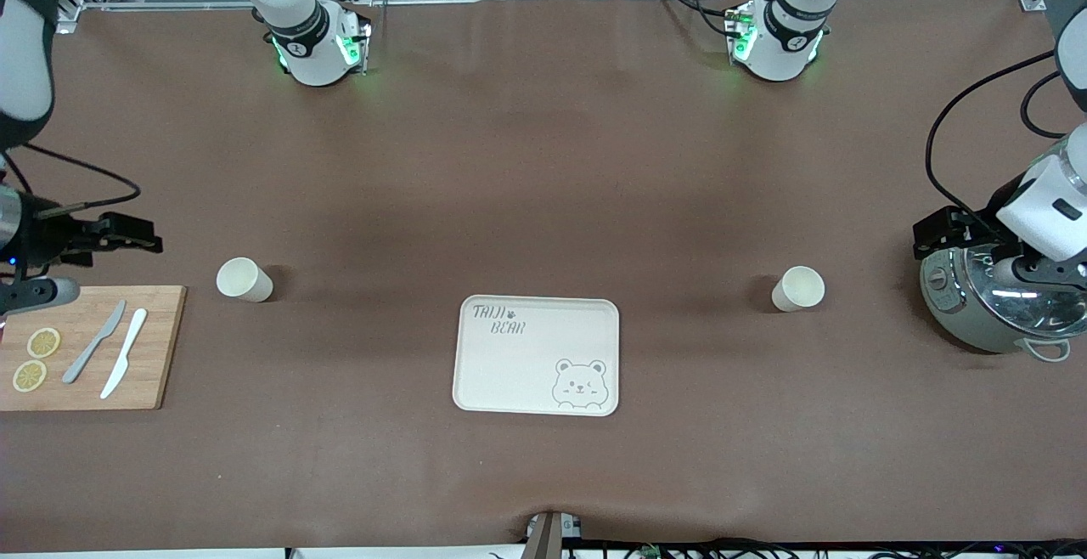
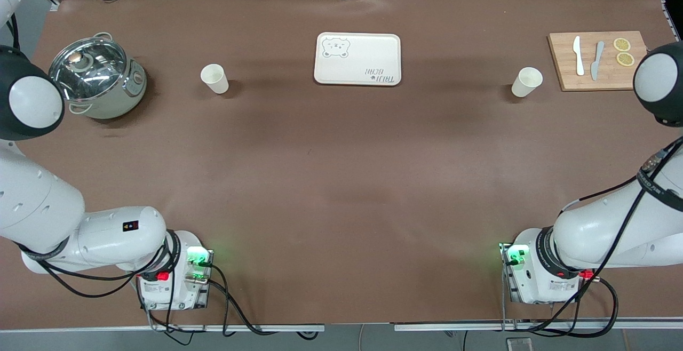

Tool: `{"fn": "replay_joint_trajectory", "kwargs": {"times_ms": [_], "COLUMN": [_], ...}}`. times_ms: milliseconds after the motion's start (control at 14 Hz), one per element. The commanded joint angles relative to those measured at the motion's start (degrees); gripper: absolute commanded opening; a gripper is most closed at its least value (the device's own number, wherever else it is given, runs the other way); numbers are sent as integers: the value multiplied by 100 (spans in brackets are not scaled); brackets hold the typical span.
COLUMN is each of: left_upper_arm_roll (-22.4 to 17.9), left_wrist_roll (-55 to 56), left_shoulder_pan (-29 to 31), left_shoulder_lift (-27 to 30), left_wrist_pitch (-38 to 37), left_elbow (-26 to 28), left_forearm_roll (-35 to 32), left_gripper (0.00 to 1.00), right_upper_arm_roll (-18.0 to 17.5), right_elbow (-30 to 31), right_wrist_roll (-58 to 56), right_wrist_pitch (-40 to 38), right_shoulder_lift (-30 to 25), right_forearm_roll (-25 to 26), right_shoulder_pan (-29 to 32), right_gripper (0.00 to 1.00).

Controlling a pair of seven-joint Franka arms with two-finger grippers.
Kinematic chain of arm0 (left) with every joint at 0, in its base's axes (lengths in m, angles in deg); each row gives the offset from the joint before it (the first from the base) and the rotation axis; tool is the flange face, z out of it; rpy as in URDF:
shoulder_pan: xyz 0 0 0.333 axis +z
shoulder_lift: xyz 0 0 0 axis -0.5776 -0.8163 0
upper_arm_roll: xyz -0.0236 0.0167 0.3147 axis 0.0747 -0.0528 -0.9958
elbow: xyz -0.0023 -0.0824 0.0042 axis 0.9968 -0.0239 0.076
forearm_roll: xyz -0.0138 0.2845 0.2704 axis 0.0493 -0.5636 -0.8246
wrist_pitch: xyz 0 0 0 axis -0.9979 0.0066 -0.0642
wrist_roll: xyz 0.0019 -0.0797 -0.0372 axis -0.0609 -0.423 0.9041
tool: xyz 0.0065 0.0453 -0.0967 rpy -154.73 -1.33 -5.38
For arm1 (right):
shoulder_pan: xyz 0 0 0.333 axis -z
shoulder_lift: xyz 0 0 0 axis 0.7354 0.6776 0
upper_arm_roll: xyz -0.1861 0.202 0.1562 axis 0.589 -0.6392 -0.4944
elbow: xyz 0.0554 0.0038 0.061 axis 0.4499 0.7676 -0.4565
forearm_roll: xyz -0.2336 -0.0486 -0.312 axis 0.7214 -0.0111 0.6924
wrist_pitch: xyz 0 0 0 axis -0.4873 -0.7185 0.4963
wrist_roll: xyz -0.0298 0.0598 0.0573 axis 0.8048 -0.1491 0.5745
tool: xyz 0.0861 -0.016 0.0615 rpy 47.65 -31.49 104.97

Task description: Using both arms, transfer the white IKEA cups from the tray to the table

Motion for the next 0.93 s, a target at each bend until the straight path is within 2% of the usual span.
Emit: {"fn": "replay_joint_trajectory", "kwargs": {"times_ms": [0,143,357,643,786,857], "left_upper_arm_roll": [-9,-35,-35,52,-105,-384], "left_wrist_roll": [-11,-2,-63,32,42,42], "left_shoulder_pan": [95,130,183,105,-193,-421], "left_shoulder_lift": [127,162,171,495,855,1005], "left_wrist_pitch": [-590,-749,-750,-750,-723,-723], "left_elbow": [-167,-167,-158,-80,253,385], "left_forearm_roll": [94,42,41,41,50,85], "left_gripper": [100,100,100,100,100,100], "right_upper_arm_roll": [-32,-23,-14,12,4,-40], "right_elbow": [315,429,1262,1397,1449,1450], "right_wrist_roll": [538,538,511,-278,-288,-289], "right_wrist_pitch": [-143,-161,119,208,226,217], "right_shoulder_lift": [-607,-898,-1679,-1726,-1717,-1752], "right_forearm_roll": [228,298,316,299,272,281], "right_shoulder_pan": [-162,-137,-128,171,145,84], "right_gripper": [100,100,100,100,100,100]}}
